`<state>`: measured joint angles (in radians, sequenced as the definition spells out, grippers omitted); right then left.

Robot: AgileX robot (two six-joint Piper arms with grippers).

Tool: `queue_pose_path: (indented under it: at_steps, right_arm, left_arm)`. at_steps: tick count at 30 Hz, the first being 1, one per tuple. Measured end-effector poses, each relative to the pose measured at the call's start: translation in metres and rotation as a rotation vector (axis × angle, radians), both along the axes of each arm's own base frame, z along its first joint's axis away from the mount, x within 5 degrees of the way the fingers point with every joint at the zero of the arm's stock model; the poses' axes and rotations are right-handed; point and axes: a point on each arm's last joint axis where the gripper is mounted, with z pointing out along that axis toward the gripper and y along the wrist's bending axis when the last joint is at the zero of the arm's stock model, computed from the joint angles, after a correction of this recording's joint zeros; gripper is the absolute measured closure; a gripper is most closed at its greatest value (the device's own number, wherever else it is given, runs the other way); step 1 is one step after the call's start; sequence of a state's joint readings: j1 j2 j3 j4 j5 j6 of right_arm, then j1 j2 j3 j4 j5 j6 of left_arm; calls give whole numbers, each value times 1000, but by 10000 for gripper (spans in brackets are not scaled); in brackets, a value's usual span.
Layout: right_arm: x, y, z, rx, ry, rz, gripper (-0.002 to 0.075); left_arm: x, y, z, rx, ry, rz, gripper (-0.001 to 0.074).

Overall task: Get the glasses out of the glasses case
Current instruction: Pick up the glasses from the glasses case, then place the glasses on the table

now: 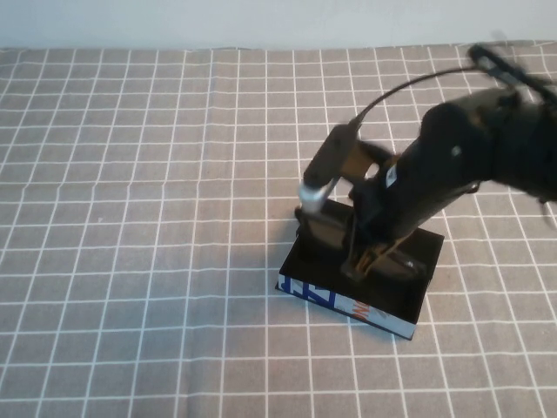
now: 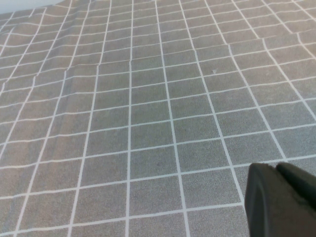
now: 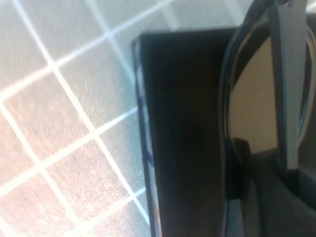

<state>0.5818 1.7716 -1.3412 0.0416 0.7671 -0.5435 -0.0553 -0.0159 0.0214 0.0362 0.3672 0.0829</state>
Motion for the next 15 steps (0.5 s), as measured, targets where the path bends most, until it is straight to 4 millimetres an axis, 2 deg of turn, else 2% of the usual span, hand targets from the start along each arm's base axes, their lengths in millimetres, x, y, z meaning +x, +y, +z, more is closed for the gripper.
queue_pose_path:
  at_steps: [4,7,11,15]
  right_arm:
    - [-7,-11,24,71,20,-150,715]
    - [-8,-28,37,129,73,-321,715]
    - [-9,-64,50,234,162,-543,715]
    - [-23,-100,50,410,225,-737,715]
  left_arm:
    - [0,0,0,0,0,0,740]
    - [0,0,0,0,0,0,740]
    - [0,0,0,0,0,0,740]
    - [0,0,0,0,0,0,740]
